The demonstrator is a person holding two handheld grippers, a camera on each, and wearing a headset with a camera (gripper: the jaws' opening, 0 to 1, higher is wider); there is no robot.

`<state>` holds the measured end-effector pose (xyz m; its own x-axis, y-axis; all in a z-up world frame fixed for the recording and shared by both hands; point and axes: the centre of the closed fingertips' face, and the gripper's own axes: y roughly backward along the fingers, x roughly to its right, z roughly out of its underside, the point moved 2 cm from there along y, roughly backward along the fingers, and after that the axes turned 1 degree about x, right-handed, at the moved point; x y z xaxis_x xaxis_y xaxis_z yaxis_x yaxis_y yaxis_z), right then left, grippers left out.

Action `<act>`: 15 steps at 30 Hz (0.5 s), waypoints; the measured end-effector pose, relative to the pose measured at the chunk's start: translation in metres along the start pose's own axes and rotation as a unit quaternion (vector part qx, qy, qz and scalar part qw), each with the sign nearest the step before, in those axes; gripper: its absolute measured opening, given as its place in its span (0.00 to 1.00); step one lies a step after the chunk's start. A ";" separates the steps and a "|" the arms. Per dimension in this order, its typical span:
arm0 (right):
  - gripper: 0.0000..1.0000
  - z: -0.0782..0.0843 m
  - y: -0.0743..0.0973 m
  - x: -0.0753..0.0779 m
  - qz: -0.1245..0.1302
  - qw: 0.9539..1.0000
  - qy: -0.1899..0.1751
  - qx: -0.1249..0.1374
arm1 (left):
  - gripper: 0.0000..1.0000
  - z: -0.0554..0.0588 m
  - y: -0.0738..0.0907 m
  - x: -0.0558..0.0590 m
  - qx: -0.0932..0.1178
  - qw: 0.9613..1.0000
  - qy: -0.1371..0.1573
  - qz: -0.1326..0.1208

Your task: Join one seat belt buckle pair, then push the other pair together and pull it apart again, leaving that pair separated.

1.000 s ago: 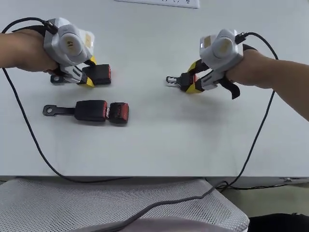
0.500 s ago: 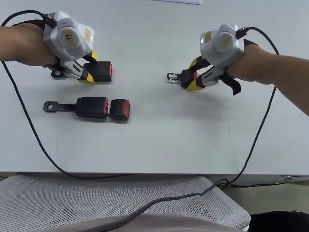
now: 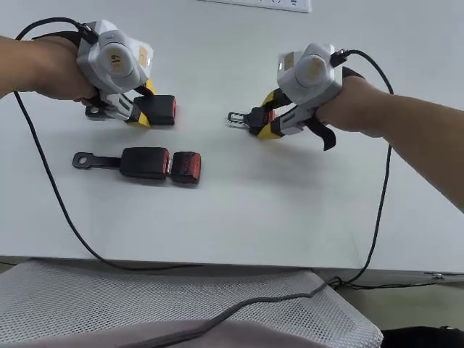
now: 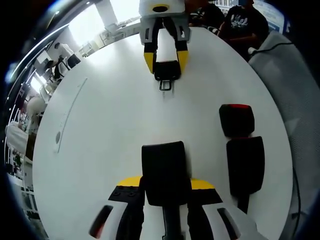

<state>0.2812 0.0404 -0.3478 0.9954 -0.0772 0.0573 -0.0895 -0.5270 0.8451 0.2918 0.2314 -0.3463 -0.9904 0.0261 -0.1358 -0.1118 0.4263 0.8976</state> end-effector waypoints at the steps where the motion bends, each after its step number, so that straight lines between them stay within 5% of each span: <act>1: 0.34 -0.008 -0.003 -0.003 -0.002 1.000 0.003 0.004 | 0.33 0.000 0.000 0.000 0.000 1.000 0.000 0.000; 15: 0.34 -0.051 -0.030 -0.003 -0.009 0.999 0.014 0.027 | 0.33 0.003 -0.004 -0.004 -0.004 1.000 0.001 -0.003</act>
<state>0.2830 0.0993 -0.3460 0.9974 -0.0439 0.0568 -0.0717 -0.5740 0.8157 0.2965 0.2327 -0.3503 -0.9899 0.0229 -0.1400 -0.1176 0.4197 0.9000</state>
